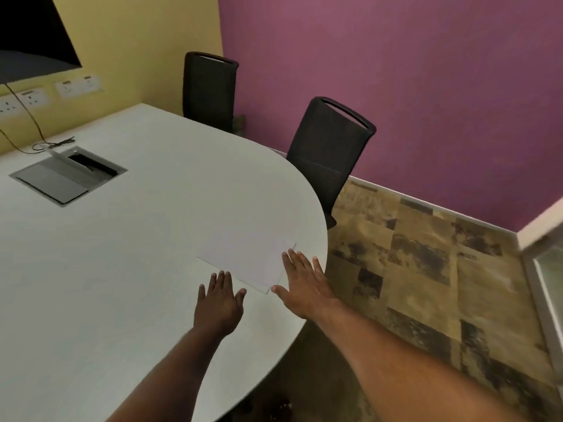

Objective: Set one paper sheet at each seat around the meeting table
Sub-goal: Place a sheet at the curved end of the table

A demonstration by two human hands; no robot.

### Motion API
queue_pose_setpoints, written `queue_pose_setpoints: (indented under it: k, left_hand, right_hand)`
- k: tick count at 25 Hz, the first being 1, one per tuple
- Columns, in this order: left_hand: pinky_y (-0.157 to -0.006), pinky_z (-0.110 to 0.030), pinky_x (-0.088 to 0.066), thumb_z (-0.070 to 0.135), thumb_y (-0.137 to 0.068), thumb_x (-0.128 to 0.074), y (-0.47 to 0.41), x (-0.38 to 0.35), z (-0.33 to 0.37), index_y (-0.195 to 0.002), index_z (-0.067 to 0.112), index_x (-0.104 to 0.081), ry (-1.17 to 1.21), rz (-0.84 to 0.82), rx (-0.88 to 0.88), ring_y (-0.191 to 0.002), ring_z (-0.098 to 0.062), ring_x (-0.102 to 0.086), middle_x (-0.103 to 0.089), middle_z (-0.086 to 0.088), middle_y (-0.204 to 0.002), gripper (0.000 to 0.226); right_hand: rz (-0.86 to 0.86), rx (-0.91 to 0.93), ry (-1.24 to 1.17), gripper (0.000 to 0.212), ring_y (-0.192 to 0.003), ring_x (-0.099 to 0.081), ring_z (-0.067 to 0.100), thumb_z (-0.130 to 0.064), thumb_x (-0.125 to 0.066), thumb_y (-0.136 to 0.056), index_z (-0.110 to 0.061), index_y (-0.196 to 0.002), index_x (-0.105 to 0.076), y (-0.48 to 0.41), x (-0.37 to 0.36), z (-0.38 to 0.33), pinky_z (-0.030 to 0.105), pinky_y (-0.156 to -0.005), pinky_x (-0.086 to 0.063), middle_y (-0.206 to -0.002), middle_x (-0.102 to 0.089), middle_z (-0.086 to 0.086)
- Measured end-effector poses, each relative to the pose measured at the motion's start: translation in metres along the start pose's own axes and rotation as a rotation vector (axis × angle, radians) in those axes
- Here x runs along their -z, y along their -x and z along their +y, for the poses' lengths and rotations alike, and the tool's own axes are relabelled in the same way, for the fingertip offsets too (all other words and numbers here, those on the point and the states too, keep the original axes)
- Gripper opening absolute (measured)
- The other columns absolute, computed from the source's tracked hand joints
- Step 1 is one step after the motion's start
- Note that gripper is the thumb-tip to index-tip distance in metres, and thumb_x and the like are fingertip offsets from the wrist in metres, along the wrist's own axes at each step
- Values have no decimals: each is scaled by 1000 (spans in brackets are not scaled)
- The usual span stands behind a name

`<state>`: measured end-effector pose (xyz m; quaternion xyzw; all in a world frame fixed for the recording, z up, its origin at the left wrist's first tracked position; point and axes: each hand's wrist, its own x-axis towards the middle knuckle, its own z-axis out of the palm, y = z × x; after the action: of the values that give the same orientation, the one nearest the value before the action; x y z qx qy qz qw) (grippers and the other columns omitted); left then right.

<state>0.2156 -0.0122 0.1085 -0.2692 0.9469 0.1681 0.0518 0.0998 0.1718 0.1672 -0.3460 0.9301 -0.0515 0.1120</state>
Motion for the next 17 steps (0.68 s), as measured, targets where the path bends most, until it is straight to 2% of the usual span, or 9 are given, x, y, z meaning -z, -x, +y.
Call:
queue_pose_setpoints:
  k: [9,13,17]
  left_hand:
    - [-123,-44,-14,48,-104,-24,-91,-5,42,-157,10,-18,110,-22,259,-154,-21,-12,-18,-6,-166,66]
    - [-118,-41,-23,45,-103,-32,-116,-29,57,-156,11,-23,238,-64,501,-149,-24,-27,-27,-7,-163,64]
    - [-114,-39,-30,46,-100,-36,-139,-54,77,-154,12,-28,441,-105,790,-146,-24,-35,-33,-6,-161,64]
  right_hand:
    - [-33,150,-75,76,-155,1,20,-54,-34,-102,-15,-160,-4,-143,17,58,45,-123,5,-169,-4,4]
    - [-79,221,-121,73,-153,-12,19,-47,-45,-100,-14,-158,-16,-198,-5,83,43,-125,-4,-165,-20,4]
    - [-176,293,-150,73,-151,-19,20,-44,-50,-99,-13,-157,-20,-251,-30,105,40,-124,-11,-163,-25,5]
